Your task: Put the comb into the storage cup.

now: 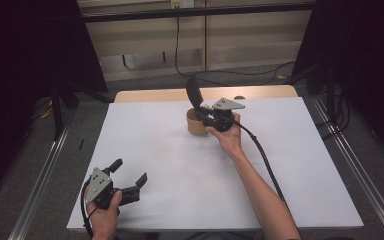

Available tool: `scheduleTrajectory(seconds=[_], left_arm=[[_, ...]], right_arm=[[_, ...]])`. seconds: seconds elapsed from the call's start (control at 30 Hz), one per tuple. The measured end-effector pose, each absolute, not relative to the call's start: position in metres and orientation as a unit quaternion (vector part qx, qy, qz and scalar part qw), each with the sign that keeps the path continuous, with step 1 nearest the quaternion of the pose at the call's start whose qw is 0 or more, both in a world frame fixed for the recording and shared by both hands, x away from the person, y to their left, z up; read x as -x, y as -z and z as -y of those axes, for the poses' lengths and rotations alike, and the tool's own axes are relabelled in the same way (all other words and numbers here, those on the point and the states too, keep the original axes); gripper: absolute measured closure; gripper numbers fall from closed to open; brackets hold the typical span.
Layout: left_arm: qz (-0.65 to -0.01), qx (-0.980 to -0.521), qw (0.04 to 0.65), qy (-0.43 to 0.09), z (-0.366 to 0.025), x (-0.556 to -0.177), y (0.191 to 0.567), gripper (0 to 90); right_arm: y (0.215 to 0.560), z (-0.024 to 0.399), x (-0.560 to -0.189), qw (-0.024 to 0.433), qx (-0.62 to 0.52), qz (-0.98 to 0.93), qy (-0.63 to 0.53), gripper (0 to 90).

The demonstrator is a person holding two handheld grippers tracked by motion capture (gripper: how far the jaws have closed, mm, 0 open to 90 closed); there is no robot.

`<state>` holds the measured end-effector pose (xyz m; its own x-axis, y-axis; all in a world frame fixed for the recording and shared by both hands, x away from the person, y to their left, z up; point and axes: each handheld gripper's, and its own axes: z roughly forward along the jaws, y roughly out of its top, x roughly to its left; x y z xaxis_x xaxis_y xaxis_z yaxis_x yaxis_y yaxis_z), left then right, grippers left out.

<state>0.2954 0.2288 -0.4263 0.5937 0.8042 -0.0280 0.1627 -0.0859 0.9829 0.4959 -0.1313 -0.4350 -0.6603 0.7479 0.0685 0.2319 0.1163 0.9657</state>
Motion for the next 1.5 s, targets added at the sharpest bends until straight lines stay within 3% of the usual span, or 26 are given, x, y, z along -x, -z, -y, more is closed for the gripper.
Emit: scheduleTrajectory(seconds=[0.4,0.77,0.87,1.1,1.23,1.5], left_arm=[[-0.355,-0.681,0.576,-0.279,-0.229,-0.295,0.426,4.0],[-0.355,-0.682,0.575,-0.279,-0.229,-0.295,0.426,4.0],[-0.356,-0.682,0.575,-0.277,-0.229,-0.296,0.427,4.0],[-0.361,-0.678,0.576,-0.279,-0.229,-0.296,0.427,4.0],[-0.362,-0.678,0.574,-0.280,-0.229,-0.297,0.427,4.0],[-0.366,-0.677,0.571,-0.286,-0.230,-0.299,0.428,4.0]], right_arm=[[0.436,0.132,-0.493,0.222,-0.348,-0.712,-0.569,64.9],[0.427,0.134,-0.484,0.226,-0.343,-0.706,-0.576,50.6],[0.422,0.136,-0.481,0.229,-0.346,-0.705,-0.575,39.2],[0.416,0.141,-0.477,0.240,-0.354,-0.709,-0.561,23.4],[0.415,0.144,-0.475,0.244,-0.375,-0.697,-0.560,8.0],[0.412,0.155,-0.471,0.254,-0.410,-0.679,-0.554,0.5]])
